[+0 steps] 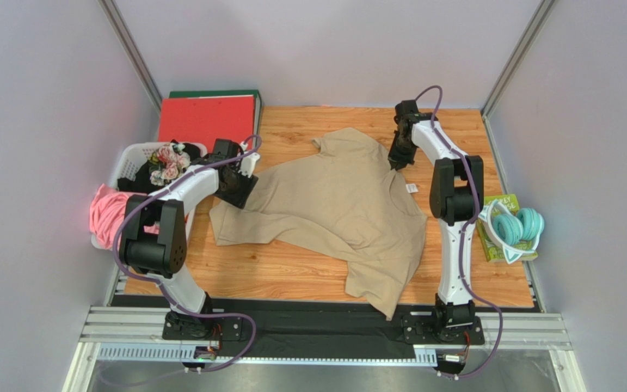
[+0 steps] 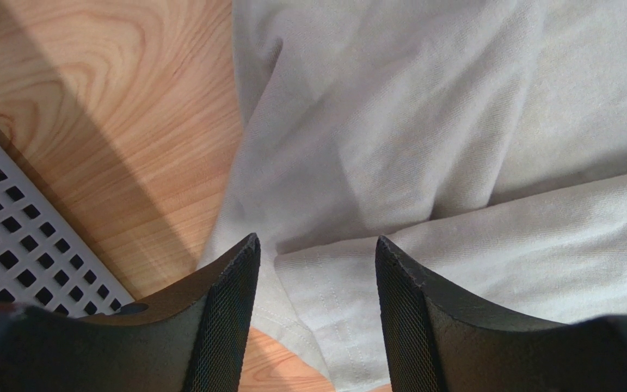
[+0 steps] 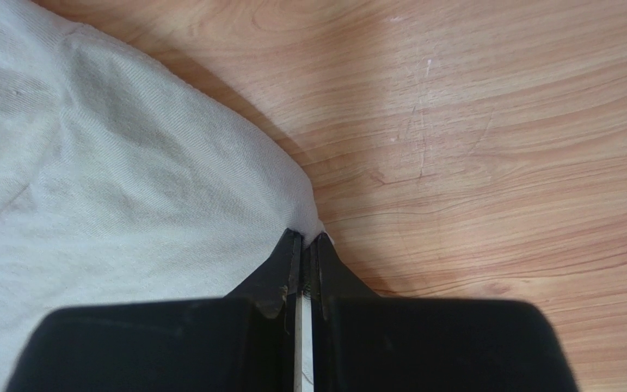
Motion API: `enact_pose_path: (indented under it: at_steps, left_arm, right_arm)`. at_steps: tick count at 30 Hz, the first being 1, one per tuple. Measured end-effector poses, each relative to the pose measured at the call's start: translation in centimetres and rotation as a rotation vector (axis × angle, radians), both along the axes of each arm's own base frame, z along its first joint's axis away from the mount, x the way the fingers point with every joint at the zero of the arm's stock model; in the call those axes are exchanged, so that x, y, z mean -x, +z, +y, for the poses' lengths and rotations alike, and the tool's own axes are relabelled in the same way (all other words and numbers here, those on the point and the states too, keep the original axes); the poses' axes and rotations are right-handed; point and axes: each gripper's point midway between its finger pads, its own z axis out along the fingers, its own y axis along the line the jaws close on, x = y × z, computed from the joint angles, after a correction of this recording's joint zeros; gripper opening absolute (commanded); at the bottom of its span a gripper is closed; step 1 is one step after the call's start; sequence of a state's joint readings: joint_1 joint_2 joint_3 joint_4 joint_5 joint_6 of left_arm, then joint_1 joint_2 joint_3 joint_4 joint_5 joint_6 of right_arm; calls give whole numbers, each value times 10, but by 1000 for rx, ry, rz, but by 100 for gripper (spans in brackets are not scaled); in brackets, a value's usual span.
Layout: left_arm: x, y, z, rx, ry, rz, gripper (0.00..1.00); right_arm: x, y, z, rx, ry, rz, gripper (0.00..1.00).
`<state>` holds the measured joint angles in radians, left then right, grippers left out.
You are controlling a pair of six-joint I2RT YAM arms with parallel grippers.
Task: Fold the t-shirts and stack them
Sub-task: Flatten the tshirt out
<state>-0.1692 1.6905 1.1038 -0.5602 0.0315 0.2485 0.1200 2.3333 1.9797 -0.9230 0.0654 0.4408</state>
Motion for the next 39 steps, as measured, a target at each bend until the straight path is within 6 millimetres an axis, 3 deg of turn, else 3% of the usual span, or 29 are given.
enact_pose_path:
  at_steps: [6,10,14,15,18,21,26,31,35,39]
  left_arm:
    - [-7,6,-1,1,3,-16,61]
    - [-23,22,-3,10,3,-67,61]
    - [-27,25,-5,20,5,-80,61]
    - [-27,25,-6,23,6,-78,61]
    - [-32,21,-9,33,9,-67,60]
    - [-45,19,-13,44,13,-60,60]
    - [-57,30,-36,63,-25,-79,61]
    - [-27,30,-74,99,-120,-36,61]
    - [14,24,-70,110,-129,48,61]
    - [35,24,-58,96,-116,81,61]
  right_arm:
    - [-11,8,-22,-18,-94,-24,0]
    - [-16,12,-71,-16,-233,-38,0]
    - [-12,10,-110,1,-328,-35,0]
    - [-10,9,-115,5,-341,-31,10]
    - [-2,0,-111,14,-338,-3,43]
    - [5,-4,-96,57,-297,25,63]
    - [12,1,-73,125,-236,30,66]
    - [13,25,-65,216,-204,-7,73]
    - [3,72,-68,293,-210,-116,73]
    - [-8,123,-79,346,-257,-242,67]
